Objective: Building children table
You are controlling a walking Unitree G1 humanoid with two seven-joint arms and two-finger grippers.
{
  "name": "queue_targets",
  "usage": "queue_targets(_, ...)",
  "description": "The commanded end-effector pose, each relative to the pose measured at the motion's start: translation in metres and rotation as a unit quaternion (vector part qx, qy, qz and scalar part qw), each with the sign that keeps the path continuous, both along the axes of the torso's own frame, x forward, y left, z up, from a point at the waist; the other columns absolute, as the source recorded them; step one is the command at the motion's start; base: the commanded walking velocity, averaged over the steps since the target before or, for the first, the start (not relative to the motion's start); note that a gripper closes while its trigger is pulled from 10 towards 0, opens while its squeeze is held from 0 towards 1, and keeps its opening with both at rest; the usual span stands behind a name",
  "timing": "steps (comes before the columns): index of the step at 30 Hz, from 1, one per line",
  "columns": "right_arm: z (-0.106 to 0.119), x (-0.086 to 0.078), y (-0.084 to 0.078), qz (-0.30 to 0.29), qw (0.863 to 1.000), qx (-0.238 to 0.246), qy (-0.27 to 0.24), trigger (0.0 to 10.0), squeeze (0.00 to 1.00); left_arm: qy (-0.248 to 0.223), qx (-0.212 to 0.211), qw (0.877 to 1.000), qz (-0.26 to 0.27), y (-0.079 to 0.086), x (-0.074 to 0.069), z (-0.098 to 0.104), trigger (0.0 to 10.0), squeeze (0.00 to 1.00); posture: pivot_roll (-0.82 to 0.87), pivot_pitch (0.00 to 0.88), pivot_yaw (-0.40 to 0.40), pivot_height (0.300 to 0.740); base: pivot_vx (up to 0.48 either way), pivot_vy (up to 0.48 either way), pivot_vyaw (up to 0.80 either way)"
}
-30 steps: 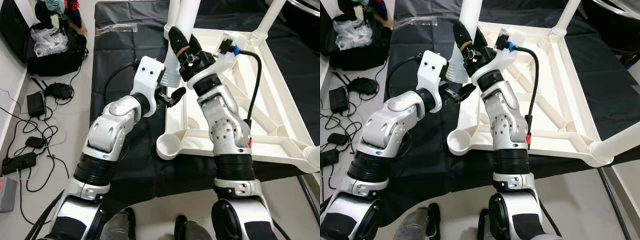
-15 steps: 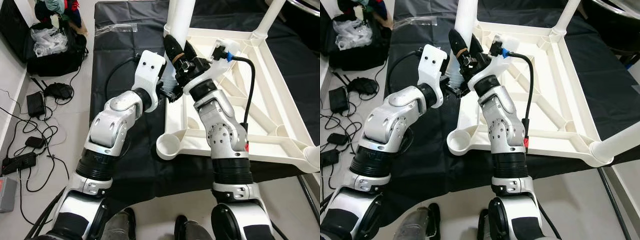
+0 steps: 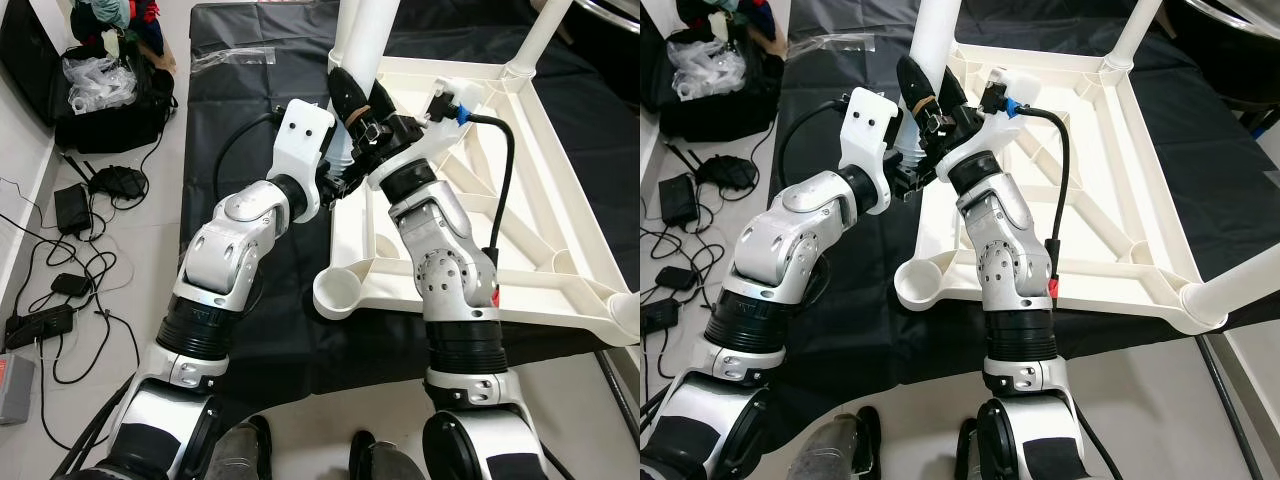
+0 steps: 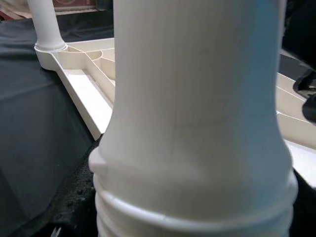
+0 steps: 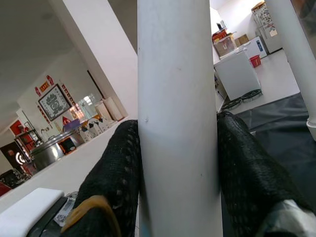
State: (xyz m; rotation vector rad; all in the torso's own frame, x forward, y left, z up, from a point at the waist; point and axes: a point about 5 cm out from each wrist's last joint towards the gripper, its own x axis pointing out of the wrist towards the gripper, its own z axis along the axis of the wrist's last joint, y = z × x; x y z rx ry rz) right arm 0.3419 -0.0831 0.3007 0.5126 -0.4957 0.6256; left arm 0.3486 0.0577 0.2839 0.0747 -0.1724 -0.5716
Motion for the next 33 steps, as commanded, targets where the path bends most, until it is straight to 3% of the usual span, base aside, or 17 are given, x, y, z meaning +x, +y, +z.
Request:
queue_targets(1,0.000,-0.005,-0.001,-0.001,1.000,0.002,-0.010,0.0,0.00,-0.009,-0.007,0.999,0.050,0.013,0.005,0.001,0.0,0.00,0.16,0.191,-0.032,0.740,0.000,0.000,0.00)
queue_targets(6,-0.001,-0.005,-0.003,-0.006,1.000,-0.008,-0.011,0.0,0.00,-0.015,0.001,0.997,0.073,0.021,0.006,0.000,0.0,0.00,0.16,0.179,-0.032,0.740,0.000,0.000,0.00)
queue_targets(7,-0.002,-0.005,-0.004,-0.013,1.000,-0.014,-0.009,0.0,0.00,-0.019,0.014,0.997,0.076,0.023,0.007,-0.002,6.2,0.00,0.16,0.176,-0.034,0.740,0.000,0.000,0.00)
queue_targets(9,-0.002,-0.005,-0.005,-0.018,1.000,-0.019,-0.007,0.0,0.00,-0.021,0.024,0.996,0.077,0.024,0.007,-0.003,6.2,0.00,0.16,0.178,-0.033,0.740,0.000,0.000,0.00)
queue_targets(10,-0.003,-0.004,-0.006,-0.023,0.999,-0.025,-0.003,8.0,0.00,-0.028,0.036,0.996,0.078,0.025,0.006,-0.003,10.0,0.00,0.16,0.177,-0.032,0.740,0.000,0.000,0.00)
queue_targets(12,-0.003,-0.004,-0.006,-0.023,0.999,-0.025,-0.003,8.0,0.00,-0.028,0.036,0.996,0.078,0.025,0.006,-0.003,10.0,0.00,0.16,0.177,-0.032,0.740,0.000,0.000,0.00)
queue_targets(13,-0.004,-0.003,-0.007,-0.029,0.999,-0.028,0.005,10.0,0.61,-0.056,0.070,0.993,0.076,0.026,0.004,-0.004,10.0,0.00,0.16,0.180,-0.029,0.740,0.000,0.000,0.00)
queue_targets(15,-0.004,-0.003,-0.007,-0.029,0.999,-0.028,0.005,10.0,0.61,-0.056,0.070,0.993,0.076,0.026,0.004,-0.004,10.0,0.00,0.16,0.180,-0.029,0.740,0.000,0.000,0.00)
queue_targets(16,-0.005,-0.002,-0.008,-0.030,0.999,-0.028,0.007,10.0,1.00,-0.061,0.079,0.992,0.076,0.026,0.003,-0.005,10.0,0.00,0.16,0.180,-0.029,0.740,0.000,0.000,0.00)
queue_targets(19,-0.004,-0.001,-0.008,-0.030,0.999,-0.029,0.010,10.0,1.00,-0.073,0.098,0.989,0.077,0.027,0.002,-0.007,10.0,0.00,0.16,0.182,-0.030,0.740,0.000,0.000,0.00)
queue_targets(20,-0.003,0.000,-0.009,-0.028,0.999,-0.027,0.015,10.0,0.00,-0.088,0.116,0.986,0.078,0.027,0.000,-0.009,10.0,0.00,0.16,0.184,-0.033,0.740,0.000,0.000,0.00)
queue_targets(33,0.001,0.005,-0.012,0.001,0.999,-0.006,0.049,10.0,0.00,-0.127,0.153,0.977,0.075,0.024,-0.007,-0.015,10.0,0.00,0.16,0.188,-0.038,0.740,0.000,0.000,0.00)
